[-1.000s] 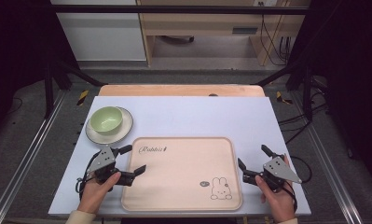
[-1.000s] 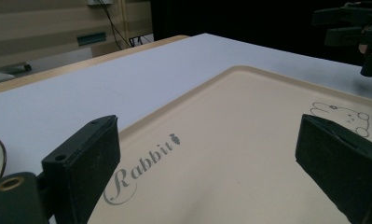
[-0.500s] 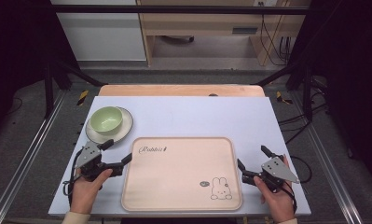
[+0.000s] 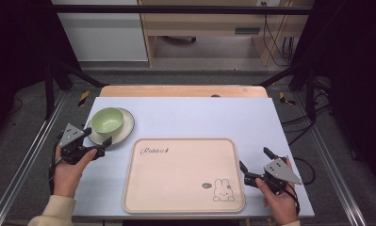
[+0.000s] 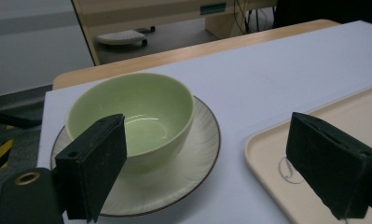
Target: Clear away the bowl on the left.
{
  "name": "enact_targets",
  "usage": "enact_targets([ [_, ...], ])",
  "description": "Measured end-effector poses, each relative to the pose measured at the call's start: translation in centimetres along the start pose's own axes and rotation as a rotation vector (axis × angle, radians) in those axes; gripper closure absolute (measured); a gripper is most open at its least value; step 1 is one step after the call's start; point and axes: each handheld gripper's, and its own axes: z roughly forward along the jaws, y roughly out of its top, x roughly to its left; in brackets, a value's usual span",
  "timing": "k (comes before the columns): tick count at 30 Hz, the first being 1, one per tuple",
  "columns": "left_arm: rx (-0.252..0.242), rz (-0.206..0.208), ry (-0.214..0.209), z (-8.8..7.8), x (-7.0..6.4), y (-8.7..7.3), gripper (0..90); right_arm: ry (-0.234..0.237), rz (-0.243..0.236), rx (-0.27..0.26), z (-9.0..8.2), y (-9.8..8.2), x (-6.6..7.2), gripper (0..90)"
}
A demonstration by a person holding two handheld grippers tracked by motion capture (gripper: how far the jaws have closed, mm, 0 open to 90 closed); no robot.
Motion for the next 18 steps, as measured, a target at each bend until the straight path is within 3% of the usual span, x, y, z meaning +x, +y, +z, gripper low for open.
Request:
enact_targets([
  [1, 0.029, 0.029, 0.026, 0.1, 0.3, 0.1, 12.3, -0.001, -0.003, 0.001, 0.0, 0.0, 0.0, 5.0],
  [5, 0.063, 0.079, 0.074, 0.3, 1.2, 0.5, 12.8, 0.001, 0.000, 0.020, 0.0, 0.0, 0.2, 6.0],
  [7, 0.084, 0.078, 0.084, 0.5, 1.7, 0.7, 12.8, -0.004, -0.002, 0.028, 0.1, 0.0, 0.1, 6.3],
  [8, 0.090, 0.066, 0.085, 0.7, 2.2, 1.0, 12.7, -0.016, 0.002, 0.049, 0.1, -0.2, 0.0, 6.7],
  [14, 0.090, 0.008, 0.121, 1.5, 3.9, 1.9, 13.2, -0.020, 0.014, 0.046, 0.0, -0.1, -0.1, 7.1],
  [16, 0.088, -0.040, 0.144, 2.2, 4.7, 2.1, 14.8, -0.017, 0.007, 0.047, 0.1, -0.1, -0.1, 7.1],
  [18, 0.089, -0.058, 0.149, 2.6, 4.9, 2.0, 15.6, -0.015, 0.004, 0.046, 0.2, -0.1, -0.1, 7.1],
])
